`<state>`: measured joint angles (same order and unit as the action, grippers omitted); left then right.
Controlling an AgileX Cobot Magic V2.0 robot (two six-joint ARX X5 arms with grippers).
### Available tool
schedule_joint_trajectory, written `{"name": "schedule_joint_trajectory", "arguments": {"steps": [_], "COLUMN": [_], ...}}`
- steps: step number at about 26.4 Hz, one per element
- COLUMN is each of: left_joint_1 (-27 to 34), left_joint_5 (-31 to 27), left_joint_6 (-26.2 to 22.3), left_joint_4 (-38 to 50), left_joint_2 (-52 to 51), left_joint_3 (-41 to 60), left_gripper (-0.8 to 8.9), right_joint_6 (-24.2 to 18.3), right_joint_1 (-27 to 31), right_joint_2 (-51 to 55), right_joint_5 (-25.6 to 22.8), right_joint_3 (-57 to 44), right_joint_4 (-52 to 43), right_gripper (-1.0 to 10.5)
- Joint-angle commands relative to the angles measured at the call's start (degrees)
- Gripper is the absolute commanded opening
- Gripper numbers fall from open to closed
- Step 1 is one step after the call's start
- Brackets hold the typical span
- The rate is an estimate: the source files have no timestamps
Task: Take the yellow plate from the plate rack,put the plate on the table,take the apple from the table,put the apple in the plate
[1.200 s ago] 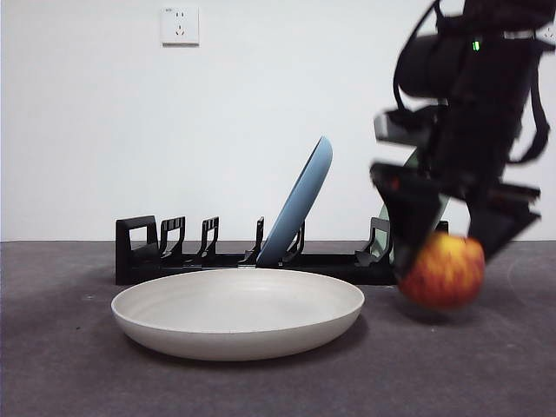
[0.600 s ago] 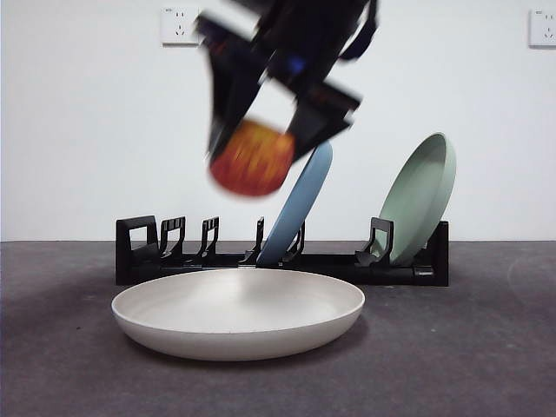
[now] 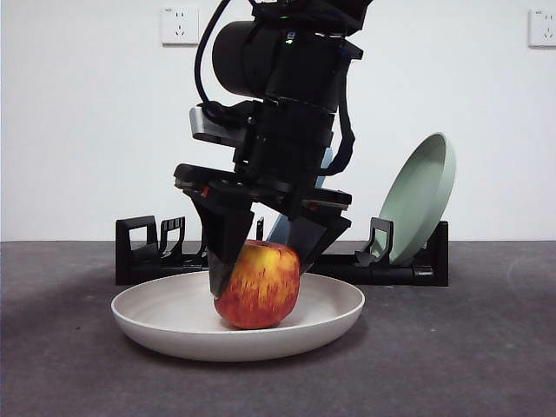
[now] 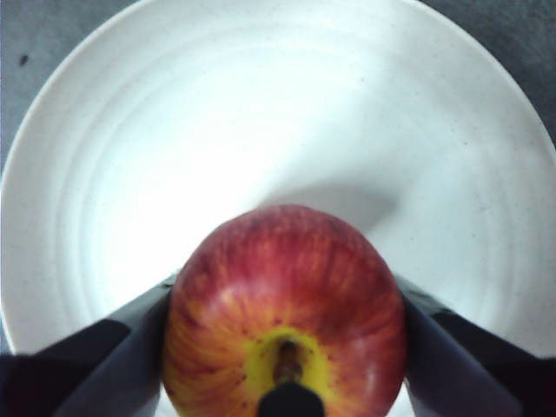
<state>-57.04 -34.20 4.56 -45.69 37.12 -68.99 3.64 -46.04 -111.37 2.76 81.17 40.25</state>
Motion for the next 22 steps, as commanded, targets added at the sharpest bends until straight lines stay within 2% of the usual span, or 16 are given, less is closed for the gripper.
{"name": "schedule_joint_trajectory", "arguments": {"steps": [1, 2, 4, 14, 22], "left_joint_1": [0.15, 0.15, 0.15, 0.15, 0.15], "left_joint_5": [-0.24, -0.24, -0.24, -0.24, -0.11], "left_joint_6": [0.02, 0.02, 0.02, 0.31, 0.37], "left_joint_4": [-0.24, -0.46, -0.81, -2.27, -1.88], "left_joint_2": [-0.02, -0.02, -0.02, 0.22, 3.13], "left_joint_3": [0.26, 0.26, 0.26, 0.26, 0.26], "left_gripper": [3.13, 3.14, 3.14, 3.14, 3.13], "right_joint_6": [0.35, 0.37, 0.37, 0.35, 0.28], "right_joint_1": [-0.2, -0.2, -0.15, -0.15, 0.24], "right_joint_2": [-0.61, -0.61, -0.61, 2.21, 14.49], "right_joint_5": [-0.2, -0.22, -0.83, -2.32, -4.31], "right_joint_3": [-0.09, -0.09, -0.09, 0.13, 0.13], "right_joint_4": [-0.22, -0.22, -0.24, -0.11, 2.03], "right_gripper": [3.0, 4.1, 5.1, 5.3, 5.3]}}
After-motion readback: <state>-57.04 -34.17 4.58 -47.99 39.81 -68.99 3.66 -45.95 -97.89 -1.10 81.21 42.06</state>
